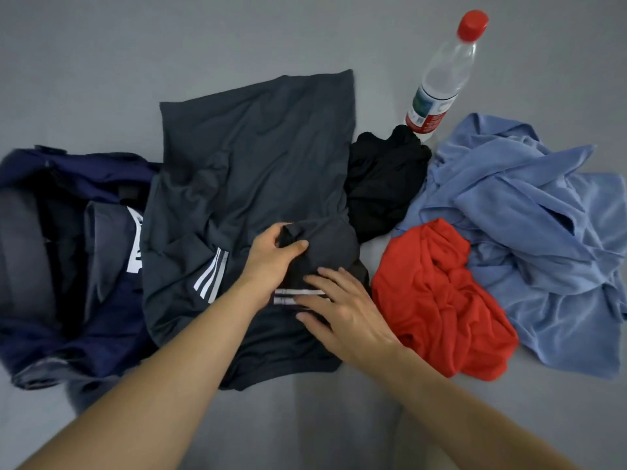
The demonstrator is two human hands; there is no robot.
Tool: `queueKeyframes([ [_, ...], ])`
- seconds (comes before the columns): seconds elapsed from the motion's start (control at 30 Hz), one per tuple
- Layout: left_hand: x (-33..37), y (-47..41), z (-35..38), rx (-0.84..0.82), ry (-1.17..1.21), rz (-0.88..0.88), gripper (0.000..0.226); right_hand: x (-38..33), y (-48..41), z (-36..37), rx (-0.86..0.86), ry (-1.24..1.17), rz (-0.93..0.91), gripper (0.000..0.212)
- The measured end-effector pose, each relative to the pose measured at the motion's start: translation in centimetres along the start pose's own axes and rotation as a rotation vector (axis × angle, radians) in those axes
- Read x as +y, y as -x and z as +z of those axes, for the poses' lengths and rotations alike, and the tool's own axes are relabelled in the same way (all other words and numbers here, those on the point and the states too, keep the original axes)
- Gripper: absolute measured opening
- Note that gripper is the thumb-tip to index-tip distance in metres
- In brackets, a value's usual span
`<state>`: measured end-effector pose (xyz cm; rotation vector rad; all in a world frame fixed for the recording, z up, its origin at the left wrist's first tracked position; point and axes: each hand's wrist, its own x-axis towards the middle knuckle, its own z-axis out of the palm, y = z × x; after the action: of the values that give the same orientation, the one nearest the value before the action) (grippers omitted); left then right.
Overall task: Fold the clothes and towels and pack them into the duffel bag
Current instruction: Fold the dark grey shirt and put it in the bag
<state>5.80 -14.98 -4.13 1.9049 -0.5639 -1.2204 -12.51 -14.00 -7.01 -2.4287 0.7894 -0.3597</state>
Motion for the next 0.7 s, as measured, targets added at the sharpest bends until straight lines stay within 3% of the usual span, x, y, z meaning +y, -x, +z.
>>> queueKeyframes([
  [0.13, -2.1, -1.3, -0.7, 0.094, -0.167, 0.075, 0.013, 2.1, 1.7, 1.3, -0.311, 0.229, 0.091, 0.062],
  [0.23, -3.3, -1.0, -1.3, 0.185, -0.262, 0.138, 0.019, 3.2, 3.1, 1.5, -0.477, 0.328, 0.109, 0.073],
  [0.4, -5.4, 1.7, -4.4, 0.302, -0.484, 0.339, 0.028, 1.6, 1.9, 0.0, -0.493, 0.263, 0.162, 0.072],
  [0.53, -7.4, 3.1, -8.8, 0.435, -0.745, 0.522, 0.037, -1.3, -3.2, -2.6, -0.495, 0.162, 0.012, 0.068],
  [0.7, -9.6, 1.7, -13.3, 0.478, -0.966, 0.377, 0.062, -3.3, -13.9, -1.6, -0.605, 0.323, -0.229, 0.061],
])
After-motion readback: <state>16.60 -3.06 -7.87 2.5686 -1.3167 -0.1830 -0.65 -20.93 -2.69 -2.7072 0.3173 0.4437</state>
